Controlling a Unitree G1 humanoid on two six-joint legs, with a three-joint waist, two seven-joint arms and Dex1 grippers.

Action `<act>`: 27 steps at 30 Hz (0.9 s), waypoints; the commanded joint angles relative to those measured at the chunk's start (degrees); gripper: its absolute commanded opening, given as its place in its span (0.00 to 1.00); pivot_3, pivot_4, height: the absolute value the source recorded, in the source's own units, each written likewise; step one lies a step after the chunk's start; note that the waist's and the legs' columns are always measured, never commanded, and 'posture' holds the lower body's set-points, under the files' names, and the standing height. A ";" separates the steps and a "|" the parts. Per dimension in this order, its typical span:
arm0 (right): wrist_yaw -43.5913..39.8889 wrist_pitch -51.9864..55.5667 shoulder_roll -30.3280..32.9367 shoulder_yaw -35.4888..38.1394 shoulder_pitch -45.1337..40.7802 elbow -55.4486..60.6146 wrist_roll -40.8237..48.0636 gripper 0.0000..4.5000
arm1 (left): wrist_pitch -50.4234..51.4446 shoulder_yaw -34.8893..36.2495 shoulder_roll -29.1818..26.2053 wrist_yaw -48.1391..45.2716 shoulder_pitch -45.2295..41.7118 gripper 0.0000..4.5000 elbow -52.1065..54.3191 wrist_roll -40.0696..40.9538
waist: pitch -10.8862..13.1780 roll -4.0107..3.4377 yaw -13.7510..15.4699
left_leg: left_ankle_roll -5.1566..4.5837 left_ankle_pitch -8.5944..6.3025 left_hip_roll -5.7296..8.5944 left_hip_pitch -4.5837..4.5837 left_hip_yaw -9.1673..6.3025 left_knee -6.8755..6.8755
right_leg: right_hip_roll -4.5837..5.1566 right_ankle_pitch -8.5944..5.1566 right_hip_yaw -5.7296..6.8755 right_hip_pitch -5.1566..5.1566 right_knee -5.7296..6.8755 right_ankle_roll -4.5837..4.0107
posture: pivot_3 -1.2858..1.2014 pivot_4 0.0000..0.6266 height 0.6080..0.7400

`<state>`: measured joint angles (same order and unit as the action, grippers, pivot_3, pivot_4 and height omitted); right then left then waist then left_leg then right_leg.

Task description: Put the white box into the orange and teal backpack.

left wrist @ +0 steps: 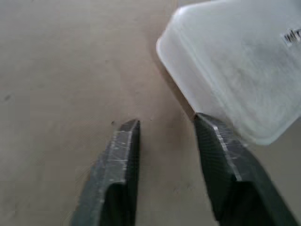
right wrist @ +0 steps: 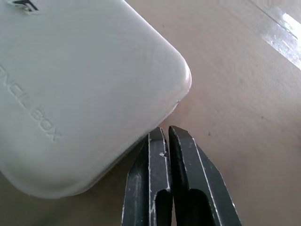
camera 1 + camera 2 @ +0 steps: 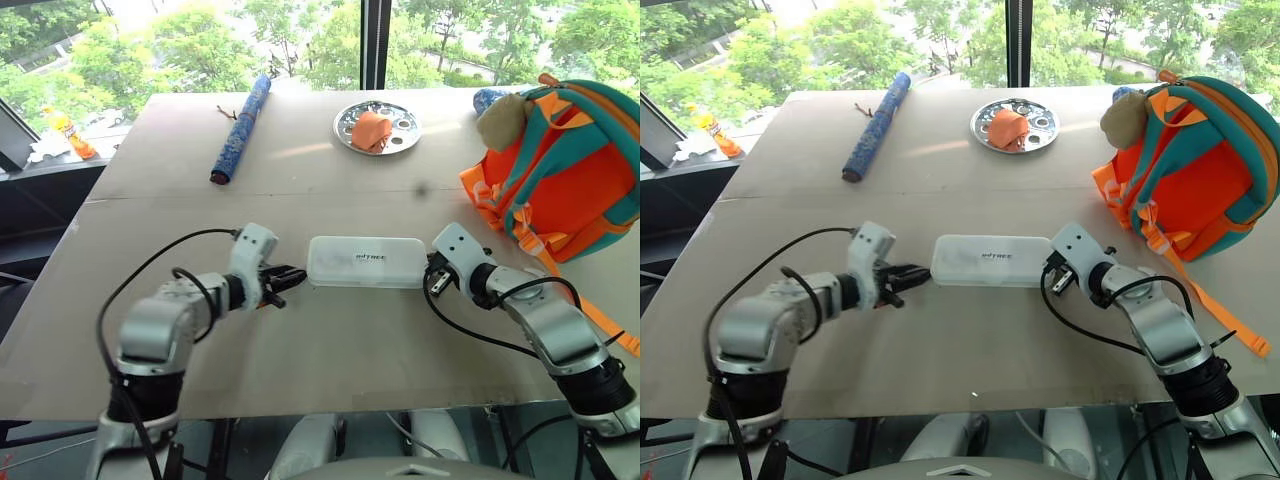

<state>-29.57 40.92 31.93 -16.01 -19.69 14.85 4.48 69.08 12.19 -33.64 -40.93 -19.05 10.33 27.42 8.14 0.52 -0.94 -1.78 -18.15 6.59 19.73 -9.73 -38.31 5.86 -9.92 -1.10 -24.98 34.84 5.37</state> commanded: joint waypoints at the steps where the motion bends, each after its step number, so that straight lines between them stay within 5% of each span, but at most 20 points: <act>1: -2.08 -3.86 -0.04 -0.61 -1.47 -2.63 -1.12 0.00 | 9.31 4.79 -5.61 -6.87 -5.01 0.79 -9.39 7.67 | 0.00 0.01 -0.05 | 0.01 0.00 0.01 0.02 0.00 0.00 | -0.02 0.00 0.01 -0.02 0.00 0.00 | 0.52 0.24 0.93; 3: -3.18 -5.87 -0.04 -0.80 -2.12 -4.24 -1.58 0.00 | 12.34 4.14 -6.94 -9.14 -8.31 0.98 -14.60 9.80 | 0.00 0.02 0.01 | 0.00 -0.01 0.06 0.03 0.00 0.02 | 0.03 0.00 0.00 -0.03 -0.06 0.00 | 0.52 0.24 0.93; 15: -5.93 -10.94 -2.95 -1.90 -5.17 -9.67 -3.74 0.00 | 12.77 -2.46 -0.29 -9.40 -13.59 0.98 -23.65 11.53 | -0.03 0.06 -0.10 | 0.01 -0.01 0.08 0.04 -0.02 -0.01 | 0.08 0.01 0.01 -0.04 -0.03 -0.02 | 0.52 0.24 0.93; 27: -7.29 -10.60 -12.53 -6.48 -7.22 -12.01 -5.61 0.00 | 15.77 -0.38 4.08 -8.35 -9.33 0.98 -18.90 16.05 | -0.13 0.06 -0.18 | 0.02 -0.01 0.08 0.02 -0.03 -0.01 | 0.08 0.01 0.00 -0.04 -0.02 -0.02 | 0.52 0.24 0.93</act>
<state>-34.71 30.45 21.14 -20.01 -27.43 1.29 -2.34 83.21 13.02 -30.43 -49.75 -29.20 -10.11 41.91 8.01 0.58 -1.13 -1.76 -18.16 6.67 19.76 -9.76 -38.32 5.94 -9.91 -1.10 -25.02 34.81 5.35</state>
